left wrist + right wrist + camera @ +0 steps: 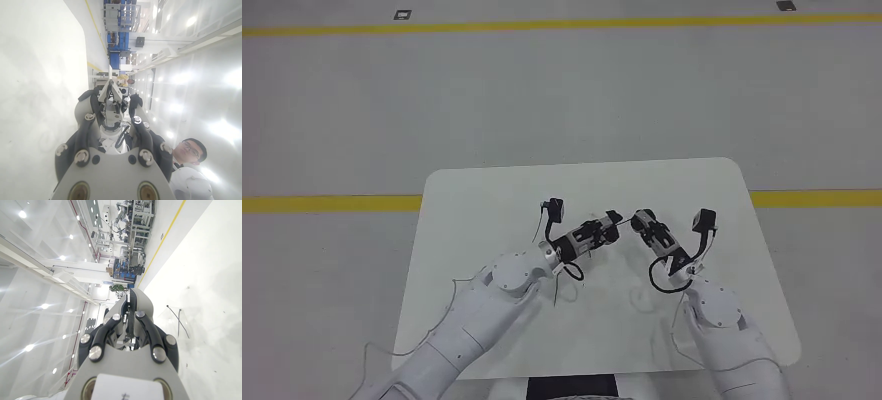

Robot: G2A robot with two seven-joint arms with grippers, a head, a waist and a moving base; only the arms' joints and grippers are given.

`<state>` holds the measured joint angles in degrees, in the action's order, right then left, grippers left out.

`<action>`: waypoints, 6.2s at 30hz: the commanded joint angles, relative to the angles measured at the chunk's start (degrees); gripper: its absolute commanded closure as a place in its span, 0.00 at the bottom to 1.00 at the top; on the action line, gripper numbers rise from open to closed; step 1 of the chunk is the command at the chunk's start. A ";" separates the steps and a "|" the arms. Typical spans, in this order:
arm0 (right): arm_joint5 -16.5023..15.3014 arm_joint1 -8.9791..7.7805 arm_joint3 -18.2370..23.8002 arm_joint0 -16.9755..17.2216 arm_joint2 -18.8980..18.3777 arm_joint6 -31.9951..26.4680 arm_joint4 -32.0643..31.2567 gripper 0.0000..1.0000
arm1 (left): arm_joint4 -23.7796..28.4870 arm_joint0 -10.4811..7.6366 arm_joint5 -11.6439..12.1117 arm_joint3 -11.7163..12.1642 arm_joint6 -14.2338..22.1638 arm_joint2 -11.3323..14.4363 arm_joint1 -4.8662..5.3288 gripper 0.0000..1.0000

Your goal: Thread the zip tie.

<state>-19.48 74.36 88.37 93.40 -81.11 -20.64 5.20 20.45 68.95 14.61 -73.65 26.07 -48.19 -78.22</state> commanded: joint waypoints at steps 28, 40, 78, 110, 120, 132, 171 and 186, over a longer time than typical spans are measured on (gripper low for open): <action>0.00 0.04 -0.35 -0.35 2.40 1.87 -5.81 1.00 | 0.96 -1.33 0.05 1.37 -0.71 1.58 -0.54 0.74; 0.00 -0.30 0.43 0.08 2.91 2.47 -6.67 1.00 | 0.42 -1.13 -0.18 1.31 -1.19 1.52 -0.42 0.77; 0.00 -1.49 0.91 0.16 4.79 3.42 -6.72 1.00 | 0.58 -0.61 -0.20 1.38 -1.55 1.50 -0.21 0.91; 0.00 -2.63 2.05 0.90 5.98 5.71 -8.06 1.00 | 0.50 -0.20 -0.88 1.10 -1.47 1.50 0.02 1.00; 0.00 -2.97 1.89 0.89 6.24 5.59 -7.17 0.00 | 0.59 -0.41 -0.57 1.70 -1.35 1.48 0.04 1.00; 0.00 -3.83 -2.34 -0.42 1.07 -4.31 0.78 0.00 | -4.85 1.97 0.78 -2.43 -2.35 -2.12 1.76 1.00; 0.00 -4.21 -4.81 -1.69 -0.56 -10.07 2.25 0.00 | -16.10 19.27 4.87 -17.74 -5.62 -25.20 8.78 1.00; 16.78 -5.18 13.69 -4.58 6.74 -15.19 -29.02 0.00 | -16.10 19.27 4.87 -17.74 -5.62 -25.20 8.78 1.00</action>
<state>-2.77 69.20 101.90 88.77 -74.40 -35.77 -23.57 4.35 88.21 19.48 -91.39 20.45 -73.40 -69.44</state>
